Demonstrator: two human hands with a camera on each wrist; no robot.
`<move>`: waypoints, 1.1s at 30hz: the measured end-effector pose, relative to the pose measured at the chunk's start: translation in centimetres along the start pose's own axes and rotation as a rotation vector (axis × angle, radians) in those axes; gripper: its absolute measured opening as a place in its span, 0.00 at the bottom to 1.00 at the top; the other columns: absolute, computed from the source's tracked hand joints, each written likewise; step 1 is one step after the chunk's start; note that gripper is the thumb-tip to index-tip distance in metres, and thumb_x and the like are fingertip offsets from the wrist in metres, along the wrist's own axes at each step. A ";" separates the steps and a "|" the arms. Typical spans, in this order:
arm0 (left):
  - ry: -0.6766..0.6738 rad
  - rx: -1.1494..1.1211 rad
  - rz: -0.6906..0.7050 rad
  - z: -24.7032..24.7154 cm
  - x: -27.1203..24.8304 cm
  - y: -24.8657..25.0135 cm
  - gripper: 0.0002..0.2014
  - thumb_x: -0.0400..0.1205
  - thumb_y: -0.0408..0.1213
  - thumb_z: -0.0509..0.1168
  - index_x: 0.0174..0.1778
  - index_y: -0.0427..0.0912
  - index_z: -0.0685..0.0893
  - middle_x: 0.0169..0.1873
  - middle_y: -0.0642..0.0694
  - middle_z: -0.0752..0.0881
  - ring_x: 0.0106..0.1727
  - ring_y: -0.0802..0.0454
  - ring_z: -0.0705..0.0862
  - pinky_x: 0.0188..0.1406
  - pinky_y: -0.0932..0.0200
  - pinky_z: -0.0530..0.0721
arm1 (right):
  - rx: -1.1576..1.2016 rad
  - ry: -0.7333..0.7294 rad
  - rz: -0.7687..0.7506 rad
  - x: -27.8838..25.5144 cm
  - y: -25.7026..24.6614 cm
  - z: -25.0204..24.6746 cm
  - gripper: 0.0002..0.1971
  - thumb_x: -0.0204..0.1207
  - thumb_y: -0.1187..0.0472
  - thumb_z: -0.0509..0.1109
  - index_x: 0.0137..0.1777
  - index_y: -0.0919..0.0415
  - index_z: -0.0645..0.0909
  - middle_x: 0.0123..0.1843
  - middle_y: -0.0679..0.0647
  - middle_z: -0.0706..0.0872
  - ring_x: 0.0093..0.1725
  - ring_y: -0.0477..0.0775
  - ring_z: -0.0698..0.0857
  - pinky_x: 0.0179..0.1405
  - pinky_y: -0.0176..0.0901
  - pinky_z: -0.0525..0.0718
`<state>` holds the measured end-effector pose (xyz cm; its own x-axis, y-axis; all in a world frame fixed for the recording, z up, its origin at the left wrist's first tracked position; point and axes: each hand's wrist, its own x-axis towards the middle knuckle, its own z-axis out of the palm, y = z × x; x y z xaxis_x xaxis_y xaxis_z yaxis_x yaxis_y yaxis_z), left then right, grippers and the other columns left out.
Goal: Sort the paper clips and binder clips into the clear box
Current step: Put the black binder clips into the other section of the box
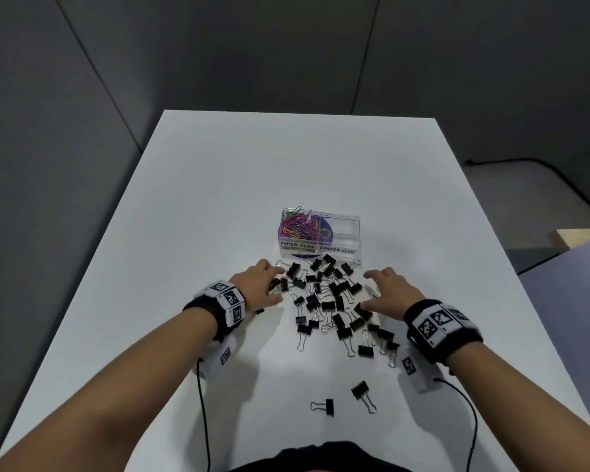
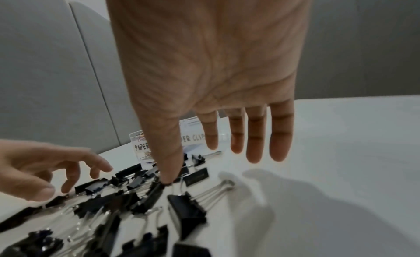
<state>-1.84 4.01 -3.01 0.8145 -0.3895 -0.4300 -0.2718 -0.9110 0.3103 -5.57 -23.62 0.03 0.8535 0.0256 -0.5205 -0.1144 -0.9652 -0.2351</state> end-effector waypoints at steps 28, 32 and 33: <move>-0.023 -0.081 0.006 3.3 -0.5 5.4 0.11 0.80 0.33 0.63 0.58 0.41 0.77 0.63 0.39 0.70 0.50 0.42 0.80 0.55 0.49 0.84 | 0.018 -0.097 0.017 -1.4 -0.8 3.6 0.38 0.67 0.66 0.74 0.73 0.48 0.59 0.66 0.60 0.68 0.49 0.66 0.85 0.43 0.51 0.86; -0.034 -0.022 0.012 3.6 -0.4 5.7 0.13 0.80 0.34 0.62 0.61 0.42 0.74 0.62 0.39 0.72 0.55 0.38 0.82 0.53 0.49 0.83 | 0.014 -0.130 0.018 -0.7 -1.4 3.5 0.33 0.66 0.68 0.74 0.68 0.54 0.62 0.66 0.60 0.69 0.43 0.62 0.80 0.27 0.41 0.75; -0.035 -0.002 0.015 3.6 -0.4 5.8 0.14 0.81 0.34 0.63 0.62 0.43 0.74 0.62 0.39 0.72 0.55 0.38 0.82 0.51 0.50 0.82 | 0.008 -0.124 0.008 -0.5 -1.5 3.5 0.30 0.68 0.66 0.73 0.67 0.55 0.63 0.65 0.61 0.69 0.42 0.61 0.79 0.26 0.41 0.74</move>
<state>-5.58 -1.60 -4.14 0.7919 -0.4076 -0.4547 -0.2828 -0.9048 0.3184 -7.66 -21.23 -2.23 0.7831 0.0503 -0.6199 -0.1255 -0.9634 -0.2368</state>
